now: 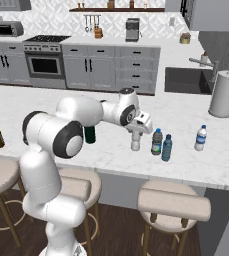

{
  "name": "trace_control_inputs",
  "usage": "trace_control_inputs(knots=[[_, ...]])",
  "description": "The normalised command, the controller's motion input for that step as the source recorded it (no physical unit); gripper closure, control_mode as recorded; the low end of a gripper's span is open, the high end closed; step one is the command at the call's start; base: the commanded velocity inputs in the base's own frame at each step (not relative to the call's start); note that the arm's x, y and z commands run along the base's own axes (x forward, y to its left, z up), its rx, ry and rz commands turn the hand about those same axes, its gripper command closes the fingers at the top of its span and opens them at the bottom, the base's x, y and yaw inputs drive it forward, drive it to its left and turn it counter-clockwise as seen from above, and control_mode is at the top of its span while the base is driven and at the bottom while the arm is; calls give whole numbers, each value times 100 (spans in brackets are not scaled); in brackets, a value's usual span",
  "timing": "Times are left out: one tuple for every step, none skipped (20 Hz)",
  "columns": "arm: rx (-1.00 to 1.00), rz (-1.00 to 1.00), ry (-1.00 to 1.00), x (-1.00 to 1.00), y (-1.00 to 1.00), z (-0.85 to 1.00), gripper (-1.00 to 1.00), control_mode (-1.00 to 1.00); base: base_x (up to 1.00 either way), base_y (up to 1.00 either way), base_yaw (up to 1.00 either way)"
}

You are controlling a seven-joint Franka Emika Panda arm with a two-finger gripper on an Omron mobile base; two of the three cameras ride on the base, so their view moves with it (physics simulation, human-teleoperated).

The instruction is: Move the plastic bottles in the middle to the plastics group, and the glass bottles in the middle to the glass group.

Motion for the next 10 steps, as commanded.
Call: trace_control_inputs(knots=[[1,-1,-6,0,-46,-29,100,-100,0,0,0],[2,-2,-9,-3,-52,-48,100,-100,0,0,0],[2,0,-17,-23,-53,-61,100,-100,0,0,0],[1,0,-19,-21,-59,-61,100,-100,0,0,0],[0,0,-21,-24,-63,-54,100,-100,0,0,0],[1,0,-18,-35,-65,-42,100,-100,0,0,0],[1,0,-15,-46,-56,-18,100,-100,0,0,0],[1,0,-14,-44,-54,-7,100,-100,0,0,0],[0,0,-14,-40,-51,-2,100,-100,0,0,0],[0,0,-14,-37,-49,0,100,-100,0,0,0]])
